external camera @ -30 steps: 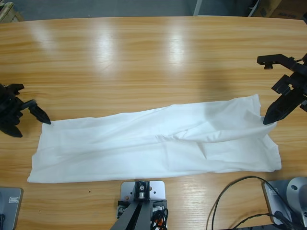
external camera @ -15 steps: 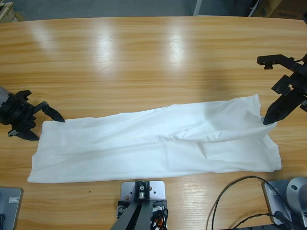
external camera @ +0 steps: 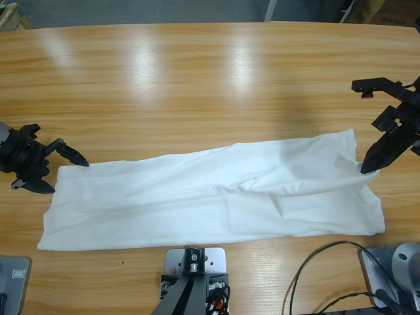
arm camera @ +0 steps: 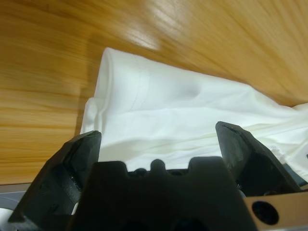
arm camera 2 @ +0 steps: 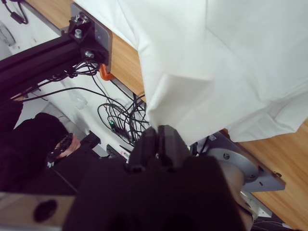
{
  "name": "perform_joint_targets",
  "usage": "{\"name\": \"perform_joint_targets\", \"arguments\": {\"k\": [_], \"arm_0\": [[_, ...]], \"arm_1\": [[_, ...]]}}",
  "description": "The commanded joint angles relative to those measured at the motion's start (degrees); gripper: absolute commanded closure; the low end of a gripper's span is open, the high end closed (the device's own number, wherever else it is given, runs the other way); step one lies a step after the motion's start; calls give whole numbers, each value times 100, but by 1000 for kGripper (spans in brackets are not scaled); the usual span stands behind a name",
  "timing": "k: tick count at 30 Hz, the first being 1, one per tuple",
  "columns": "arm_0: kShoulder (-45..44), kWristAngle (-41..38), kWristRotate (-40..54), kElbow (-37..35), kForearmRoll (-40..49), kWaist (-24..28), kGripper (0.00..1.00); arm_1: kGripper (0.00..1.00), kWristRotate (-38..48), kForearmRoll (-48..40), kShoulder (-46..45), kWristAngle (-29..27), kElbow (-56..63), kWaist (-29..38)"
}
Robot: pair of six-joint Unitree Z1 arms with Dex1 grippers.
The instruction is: Fold clothes
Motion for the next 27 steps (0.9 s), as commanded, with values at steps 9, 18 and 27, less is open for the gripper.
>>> {"name": "perform_joint_targets", "arguments": {"k": [9, 18, 27], "arm_0": [[-43, 142, -27, 322, -8, -281, 110], [126, 198, -140, 317, -189, -341, 110], [201, 495, -187, 317, -233, -467, 110]], "arm_1": [[1000, -55, -37, -45, -46, 202, -28], [1000, -55, -55, -47, -46, 206, -28], [1000, -51, -73, -63, -46, 228, -28]]}}
